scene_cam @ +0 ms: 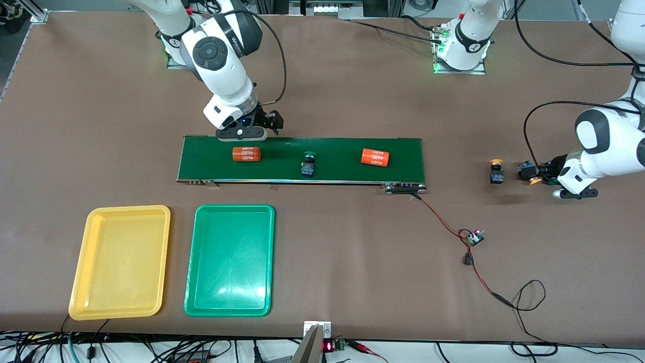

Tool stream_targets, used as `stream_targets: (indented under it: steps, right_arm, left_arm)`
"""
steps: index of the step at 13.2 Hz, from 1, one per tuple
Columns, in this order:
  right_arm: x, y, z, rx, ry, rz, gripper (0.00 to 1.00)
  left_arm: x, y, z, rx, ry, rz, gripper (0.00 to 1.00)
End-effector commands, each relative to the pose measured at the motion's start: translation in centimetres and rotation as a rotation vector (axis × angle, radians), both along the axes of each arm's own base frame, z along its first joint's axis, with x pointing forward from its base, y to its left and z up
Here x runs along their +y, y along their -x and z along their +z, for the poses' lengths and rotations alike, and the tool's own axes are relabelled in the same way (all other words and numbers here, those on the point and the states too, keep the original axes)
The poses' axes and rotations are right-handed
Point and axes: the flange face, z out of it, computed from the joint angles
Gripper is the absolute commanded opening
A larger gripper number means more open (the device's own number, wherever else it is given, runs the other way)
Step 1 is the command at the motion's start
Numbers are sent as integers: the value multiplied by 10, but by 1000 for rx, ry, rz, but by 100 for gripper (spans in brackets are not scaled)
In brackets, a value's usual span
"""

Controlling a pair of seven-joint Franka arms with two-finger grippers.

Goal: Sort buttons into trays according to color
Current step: 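Grasp the yellow button with the left gripper while the right gripper grasps a button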

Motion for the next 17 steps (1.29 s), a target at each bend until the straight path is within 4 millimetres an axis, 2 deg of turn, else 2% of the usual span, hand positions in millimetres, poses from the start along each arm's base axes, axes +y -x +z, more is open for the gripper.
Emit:
stream_targets:
  steps: [1, 2, 3, 4, 5, 8, 10, 12, 13, 15, 16, 17]
  right_arm:
    - [5, -1, 1, 5, 21, -23, 100]
    - [5, -1, 0, 6, 26, -29, 100]
    - [9, 0, -3, 2, 37, -14, 100]
    - [12, 2, -4, -4, 46, -20, 100]
    - [19, 4, -9, -7, 60, -34, 100]
    - [38, 0, -14, -9, 58, -73, 100]
    - [41, -1, -18, -5, 60, -77, 100]
    - [43, -4, -23, 1, 63, -90, 100]
    - [42, -7, -28, 2, 63, -105, 100]
    - [46, -13, -28, -2, 58, -106, 100]
    - [46, -14, -28, -3, 55, -110, 100]
    - [47, -17, -30, -5, 50, -111, 100]
  left_arm:
    - [-3, 3, -1, 0, -29, -39, 69]
    - [-3, 4, -1, 2, -32, -49, 51]
    - [-3, 5, 1, 2, -34, -49, 28]
    - [-4, 6, 1, 5, -34, -50, 9]
    - [-4, 7, 0, 6, -33, -49, 0]
    - [-4, 7, 1, 4, -25, -86, 0]
    - [-2, 7, 20, 26, -22, -112, 0]
    - [-12, -1, 48, 59, -20, -137, 0]
    - [-31, -11, 75, 99, -18, -182, 0]
    - [-66, -19, 108, 87, -39, -238, 0]
    - [-84, -22, 118, 79, -48, -257, 0]
    - [-105, -24, 120, 93, -46, -261, 0]
